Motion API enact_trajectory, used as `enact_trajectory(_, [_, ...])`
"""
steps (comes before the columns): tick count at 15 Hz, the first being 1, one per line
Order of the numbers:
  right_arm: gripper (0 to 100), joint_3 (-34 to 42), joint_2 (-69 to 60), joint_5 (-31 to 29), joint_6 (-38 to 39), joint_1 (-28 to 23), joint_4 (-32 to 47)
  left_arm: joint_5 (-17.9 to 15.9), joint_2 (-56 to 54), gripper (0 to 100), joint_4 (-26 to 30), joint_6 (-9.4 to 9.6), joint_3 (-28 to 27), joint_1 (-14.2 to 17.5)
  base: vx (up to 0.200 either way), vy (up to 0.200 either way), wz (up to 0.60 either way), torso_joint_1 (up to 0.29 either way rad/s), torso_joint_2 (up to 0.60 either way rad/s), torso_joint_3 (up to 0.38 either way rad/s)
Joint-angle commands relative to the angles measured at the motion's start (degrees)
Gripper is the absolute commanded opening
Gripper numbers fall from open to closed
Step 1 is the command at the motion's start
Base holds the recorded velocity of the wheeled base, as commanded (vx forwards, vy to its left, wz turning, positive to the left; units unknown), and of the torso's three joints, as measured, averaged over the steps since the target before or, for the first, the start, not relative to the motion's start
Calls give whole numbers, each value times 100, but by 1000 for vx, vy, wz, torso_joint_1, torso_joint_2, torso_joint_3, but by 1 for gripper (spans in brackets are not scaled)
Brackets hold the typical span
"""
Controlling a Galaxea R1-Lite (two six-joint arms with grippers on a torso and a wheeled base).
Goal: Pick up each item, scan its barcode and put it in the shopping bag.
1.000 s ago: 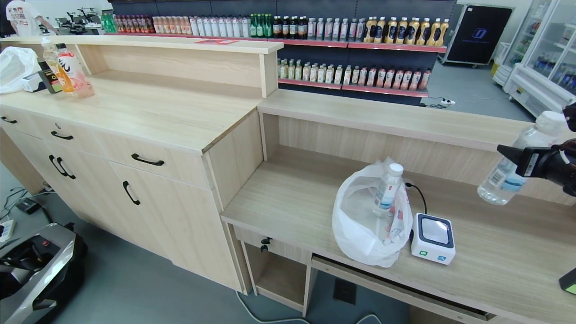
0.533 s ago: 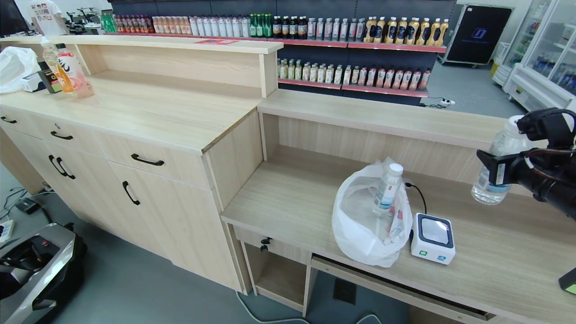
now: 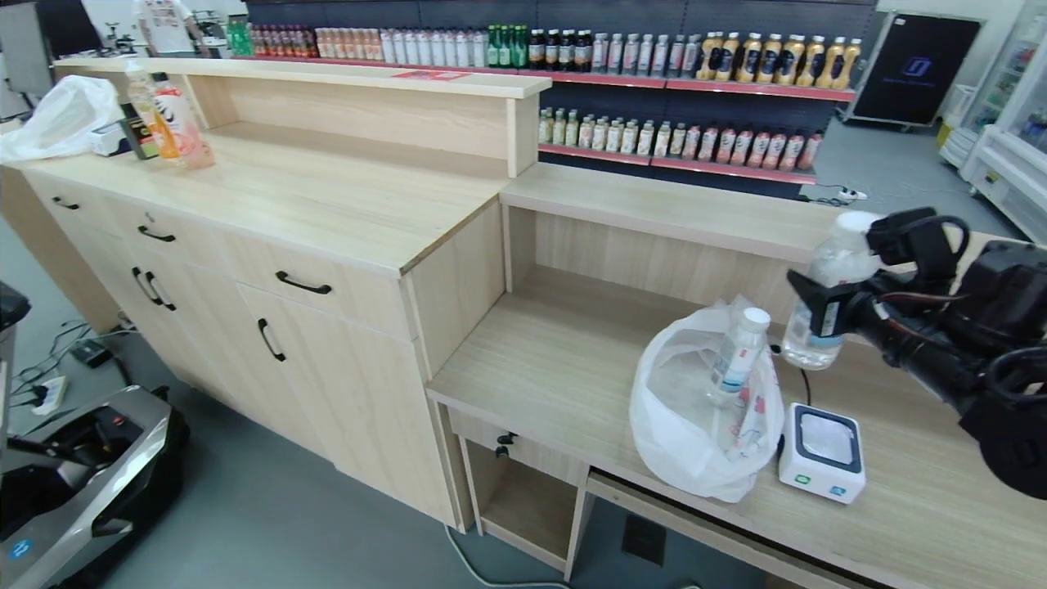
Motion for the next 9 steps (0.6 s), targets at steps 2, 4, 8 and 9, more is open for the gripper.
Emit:
enact_trajectory(2, [0,-25,1031,350,333,86,-191,2,0,0,0,0,0,0,0,0,0,0,0,0])
enact_trajectory(4, [0,-60,1453,913,368,60,-296,2,0,0,0,0,0,0,0,0,0,0,0,0])
enact_trajectory(8, [0,-113,2367,1405,333,60,-1052,2,0,0,0,0,0,0,0,0,0,0,0,0])
enact_trajectory(9, [0,-166,2543,1405,333,60,-1114,2,0,0,0,0,0,0,0,0,0,0,0,0])
